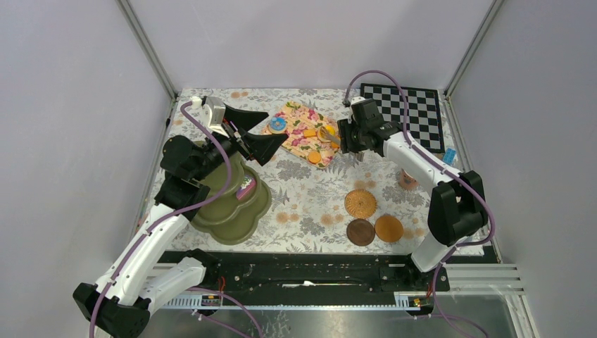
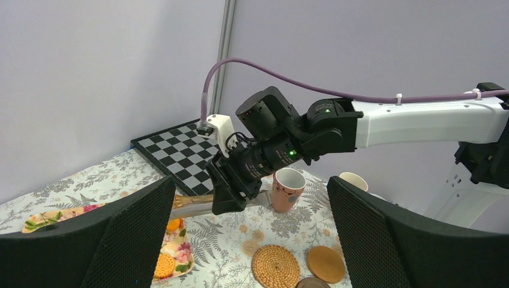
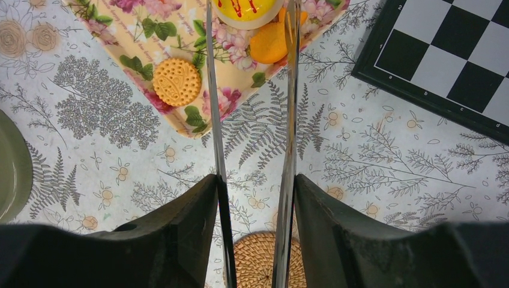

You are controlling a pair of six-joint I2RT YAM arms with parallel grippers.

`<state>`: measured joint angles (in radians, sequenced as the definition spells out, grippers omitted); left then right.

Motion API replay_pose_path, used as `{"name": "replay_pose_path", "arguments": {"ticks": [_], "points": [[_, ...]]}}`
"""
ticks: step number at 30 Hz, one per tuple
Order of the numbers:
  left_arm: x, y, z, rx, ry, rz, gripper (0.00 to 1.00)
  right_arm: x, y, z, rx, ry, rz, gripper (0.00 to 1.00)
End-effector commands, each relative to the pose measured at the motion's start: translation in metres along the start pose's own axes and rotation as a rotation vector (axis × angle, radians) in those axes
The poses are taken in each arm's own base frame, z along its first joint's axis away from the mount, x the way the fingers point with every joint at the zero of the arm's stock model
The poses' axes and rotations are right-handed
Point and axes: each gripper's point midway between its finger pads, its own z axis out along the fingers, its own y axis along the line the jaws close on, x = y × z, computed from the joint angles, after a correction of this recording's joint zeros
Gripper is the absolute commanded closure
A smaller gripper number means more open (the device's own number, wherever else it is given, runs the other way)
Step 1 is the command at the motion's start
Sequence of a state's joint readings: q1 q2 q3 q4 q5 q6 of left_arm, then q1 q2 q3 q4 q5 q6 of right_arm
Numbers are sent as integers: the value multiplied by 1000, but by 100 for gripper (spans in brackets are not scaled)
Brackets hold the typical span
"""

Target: Serve the afternoon tea

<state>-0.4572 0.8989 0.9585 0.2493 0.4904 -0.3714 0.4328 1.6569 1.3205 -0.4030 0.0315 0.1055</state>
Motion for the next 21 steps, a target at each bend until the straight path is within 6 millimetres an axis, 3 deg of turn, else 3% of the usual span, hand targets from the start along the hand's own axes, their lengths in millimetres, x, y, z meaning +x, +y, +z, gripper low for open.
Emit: {"name": "replay_pose_path", "arguments": {"ticks": [1,21], "points": [[-13,-9,2,44,-41,21,1,-25,8,-6,-34,-56,-14,44],[-13,-9,2,44,-42,20,1,-23,9,16,47,-14,-79,41]]}}
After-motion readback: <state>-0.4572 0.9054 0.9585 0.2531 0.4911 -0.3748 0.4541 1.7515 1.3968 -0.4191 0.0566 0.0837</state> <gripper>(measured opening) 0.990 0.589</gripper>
